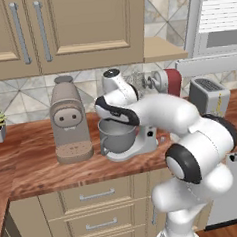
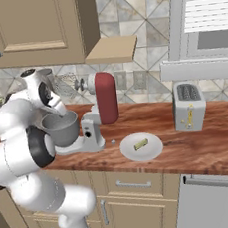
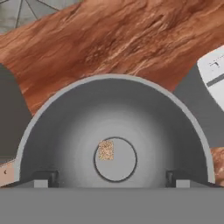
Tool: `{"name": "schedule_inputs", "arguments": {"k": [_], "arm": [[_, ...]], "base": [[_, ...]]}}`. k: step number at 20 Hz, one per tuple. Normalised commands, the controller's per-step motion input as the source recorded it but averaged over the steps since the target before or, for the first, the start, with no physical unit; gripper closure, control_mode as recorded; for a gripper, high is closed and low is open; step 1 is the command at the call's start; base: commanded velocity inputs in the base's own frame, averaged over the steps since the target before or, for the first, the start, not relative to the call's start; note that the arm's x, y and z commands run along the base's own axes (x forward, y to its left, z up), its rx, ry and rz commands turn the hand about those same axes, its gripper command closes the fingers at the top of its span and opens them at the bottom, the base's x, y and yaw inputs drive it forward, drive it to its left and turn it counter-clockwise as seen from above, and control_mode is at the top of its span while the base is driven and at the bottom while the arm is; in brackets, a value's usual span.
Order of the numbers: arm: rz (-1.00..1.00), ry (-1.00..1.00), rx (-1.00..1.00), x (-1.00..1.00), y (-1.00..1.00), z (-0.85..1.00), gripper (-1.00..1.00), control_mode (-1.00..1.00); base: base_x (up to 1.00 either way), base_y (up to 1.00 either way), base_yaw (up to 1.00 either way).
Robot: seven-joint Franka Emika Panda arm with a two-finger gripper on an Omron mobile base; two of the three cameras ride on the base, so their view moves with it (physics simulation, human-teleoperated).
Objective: Add butter and sugar cubes to the stand mixer bowl and then turn on the stand mixer to begin making frosting.
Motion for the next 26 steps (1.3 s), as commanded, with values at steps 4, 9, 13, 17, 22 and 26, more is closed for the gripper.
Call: {"name": "schedule_inputs", "arguments": {"k": [4, 9, 13, 17, 22, 26], "arm": [[0.0, 0.0, 0.03, -0.84, 0.0, 0.86, -1.0, -1.0], [0.04, 0.0, 0.0, -1.0, -0.04, 0.4, -1.0, -1.0], [0.1, 0.0, 0.0, -1.0, -0.45, 0.15, -1.0, -1.0], [0.17, 0.0, 0.0, -0.92, -0.97, 0.07, -1.0, -1.0], [0.24, 0.0, 0.03, -0.53, -1.0, 0.0, -1.0, -1.0], [0.3, -0.03, 0.1, -0.12, -1.0, 0.0, -1.0, -1.0]], "base": [[0.0, 0.0, 0.0], [0.0, 0.0, 0.0], [0.0, 0.0, 0.0], [0.0, 0.0, 0.0], [0.0, 0.0, 0.0], [0.0, 0.0, 0.0]]}}
